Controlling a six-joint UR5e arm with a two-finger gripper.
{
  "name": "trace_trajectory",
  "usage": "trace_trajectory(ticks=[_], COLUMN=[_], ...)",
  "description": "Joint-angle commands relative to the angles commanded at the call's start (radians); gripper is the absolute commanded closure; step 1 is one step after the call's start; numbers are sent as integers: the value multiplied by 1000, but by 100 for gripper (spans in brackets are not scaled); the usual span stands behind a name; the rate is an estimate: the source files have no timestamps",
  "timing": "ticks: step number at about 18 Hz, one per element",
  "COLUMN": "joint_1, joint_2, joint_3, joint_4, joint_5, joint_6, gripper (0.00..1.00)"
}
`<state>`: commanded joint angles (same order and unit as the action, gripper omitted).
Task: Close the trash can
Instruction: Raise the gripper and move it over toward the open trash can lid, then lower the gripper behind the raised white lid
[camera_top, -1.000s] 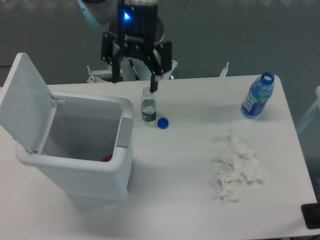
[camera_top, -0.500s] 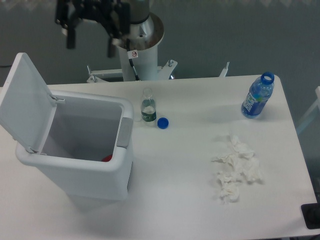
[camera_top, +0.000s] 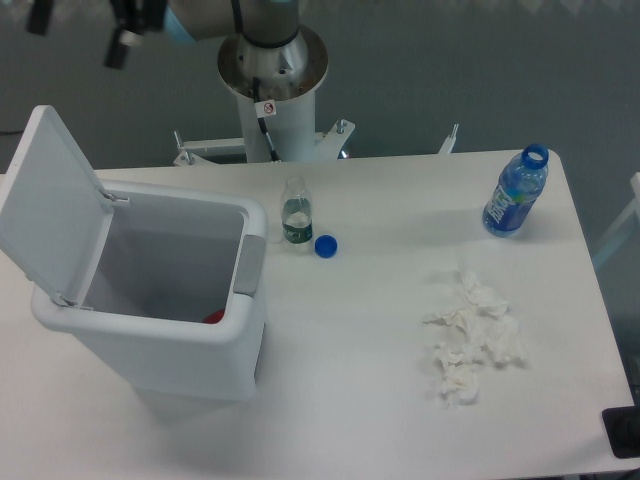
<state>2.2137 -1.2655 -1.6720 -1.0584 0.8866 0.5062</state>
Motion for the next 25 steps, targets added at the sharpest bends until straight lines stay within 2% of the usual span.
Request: trace_trajectory(ticks=[3, 15, 18, 25], joint_1=[-25, -144, -158, -180], joint_2=[-14, -202, -218, -250], joint_3=[-3, 70, 80, 86], joint_4=[0, 8, 32, 41], joint_5=[0, -8, -8, -8], joint_6=[-2, -14, -15, -12], gripper=[0, 0, 0, 0])
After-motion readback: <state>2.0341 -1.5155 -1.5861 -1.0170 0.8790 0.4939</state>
